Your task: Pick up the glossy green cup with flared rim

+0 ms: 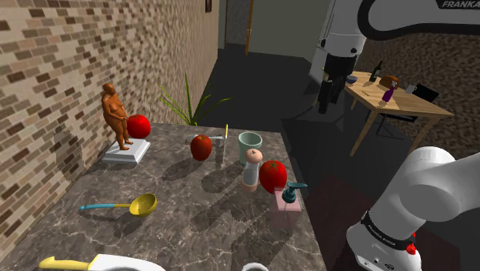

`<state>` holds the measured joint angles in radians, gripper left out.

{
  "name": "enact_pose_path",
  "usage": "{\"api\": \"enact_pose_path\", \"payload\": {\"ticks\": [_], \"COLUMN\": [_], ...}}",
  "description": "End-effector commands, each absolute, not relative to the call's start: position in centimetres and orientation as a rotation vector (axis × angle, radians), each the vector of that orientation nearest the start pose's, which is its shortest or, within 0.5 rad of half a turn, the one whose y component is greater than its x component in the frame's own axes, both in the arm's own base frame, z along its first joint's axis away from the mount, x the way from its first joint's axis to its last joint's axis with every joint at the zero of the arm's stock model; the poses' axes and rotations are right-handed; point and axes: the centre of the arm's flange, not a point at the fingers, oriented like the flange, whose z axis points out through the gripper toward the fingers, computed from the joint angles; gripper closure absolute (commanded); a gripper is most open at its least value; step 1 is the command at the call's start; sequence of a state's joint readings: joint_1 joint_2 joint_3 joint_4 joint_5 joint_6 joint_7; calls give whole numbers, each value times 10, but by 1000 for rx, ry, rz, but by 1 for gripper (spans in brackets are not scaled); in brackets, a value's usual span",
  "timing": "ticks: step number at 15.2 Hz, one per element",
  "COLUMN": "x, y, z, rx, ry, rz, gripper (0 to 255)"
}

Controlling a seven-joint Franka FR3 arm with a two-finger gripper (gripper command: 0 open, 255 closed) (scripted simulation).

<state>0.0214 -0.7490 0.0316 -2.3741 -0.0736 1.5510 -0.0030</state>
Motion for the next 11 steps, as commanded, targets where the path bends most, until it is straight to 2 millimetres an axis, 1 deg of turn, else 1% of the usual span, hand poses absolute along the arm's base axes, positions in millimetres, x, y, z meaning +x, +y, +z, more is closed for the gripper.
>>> {"api": "enact_pose_path", "payload": {"ticks": [1, 11], "x": [313, 405], "y": [11, 45], "z": [569, 479], "rx": [-3235, -3261], "ry": [-78, -151], "rz": [117, 115], "gripper": [0, 0]}}
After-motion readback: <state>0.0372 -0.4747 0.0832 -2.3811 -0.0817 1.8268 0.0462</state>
